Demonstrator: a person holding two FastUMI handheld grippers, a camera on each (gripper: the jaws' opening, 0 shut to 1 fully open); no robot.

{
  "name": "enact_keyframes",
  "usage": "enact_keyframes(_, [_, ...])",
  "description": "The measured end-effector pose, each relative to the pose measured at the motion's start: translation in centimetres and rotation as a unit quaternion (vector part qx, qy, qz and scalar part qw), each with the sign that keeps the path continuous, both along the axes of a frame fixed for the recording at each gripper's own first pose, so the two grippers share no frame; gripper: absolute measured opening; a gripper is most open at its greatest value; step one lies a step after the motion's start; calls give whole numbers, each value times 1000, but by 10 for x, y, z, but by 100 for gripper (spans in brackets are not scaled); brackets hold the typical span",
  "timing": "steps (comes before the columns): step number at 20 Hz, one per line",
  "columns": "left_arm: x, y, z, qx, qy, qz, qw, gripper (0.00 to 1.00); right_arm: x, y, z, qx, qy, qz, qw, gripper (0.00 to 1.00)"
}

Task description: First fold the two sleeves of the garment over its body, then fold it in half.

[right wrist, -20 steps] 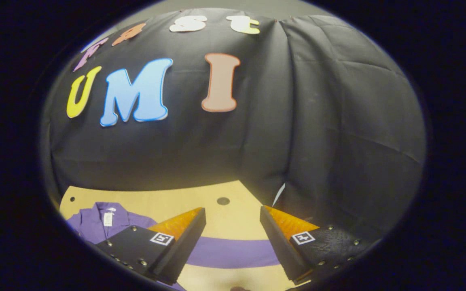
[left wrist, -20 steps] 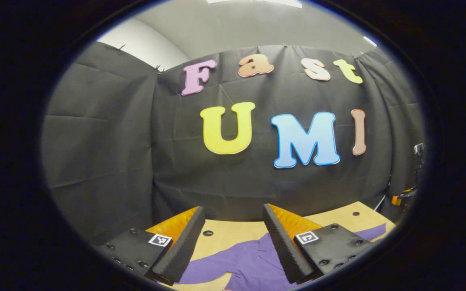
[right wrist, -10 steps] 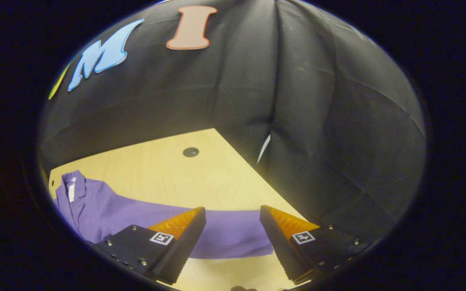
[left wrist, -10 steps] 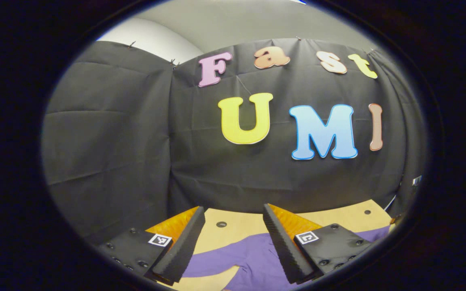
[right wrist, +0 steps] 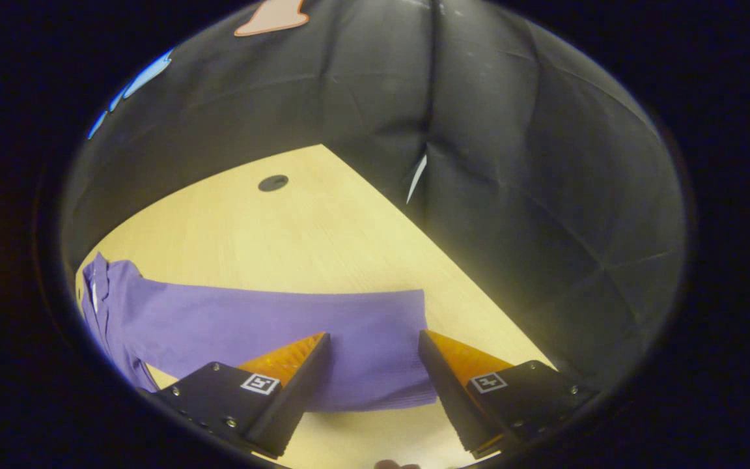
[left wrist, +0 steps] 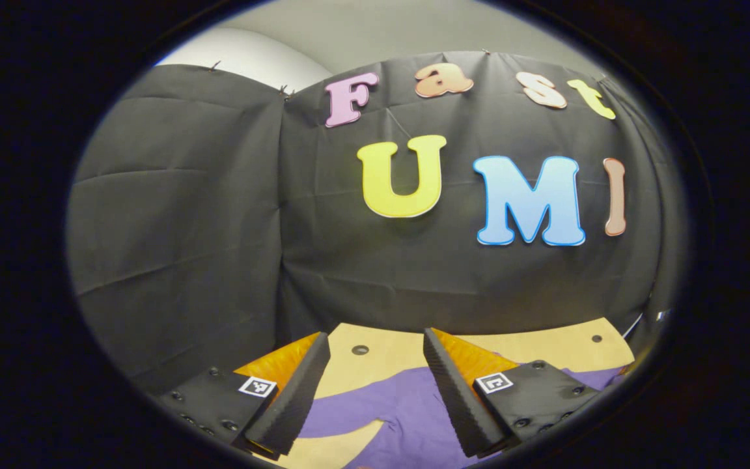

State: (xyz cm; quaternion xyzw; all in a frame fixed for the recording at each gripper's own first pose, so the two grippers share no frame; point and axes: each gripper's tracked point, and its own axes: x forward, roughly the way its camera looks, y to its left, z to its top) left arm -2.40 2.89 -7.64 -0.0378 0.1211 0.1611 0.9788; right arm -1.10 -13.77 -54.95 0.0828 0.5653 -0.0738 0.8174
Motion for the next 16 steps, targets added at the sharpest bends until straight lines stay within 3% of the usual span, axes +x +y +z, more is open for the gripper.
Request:
enact_keyframes(3, [0,0,-8,-2,7,4,1000,96,-13,6,-13,18,28,-3,999,92])
enact_keyframes(11, [1,2,-18,-27,14,14,999,96,-17,3,-9,34,34,-3,999,93])
enact_keyframes(14, [-5,7,-17,-25,10,21,999,96,-12,11,-8,42,31,0,999,81])
enact_keyframes(15, [-6,9,-15,-23,9,23,999,96,-11,16,-11,47,28,1,998,53])
enact_keyframes(16, [-7,11,-15,-21,10,26,999,96,-8,19,-10,50,29,1,998,43])
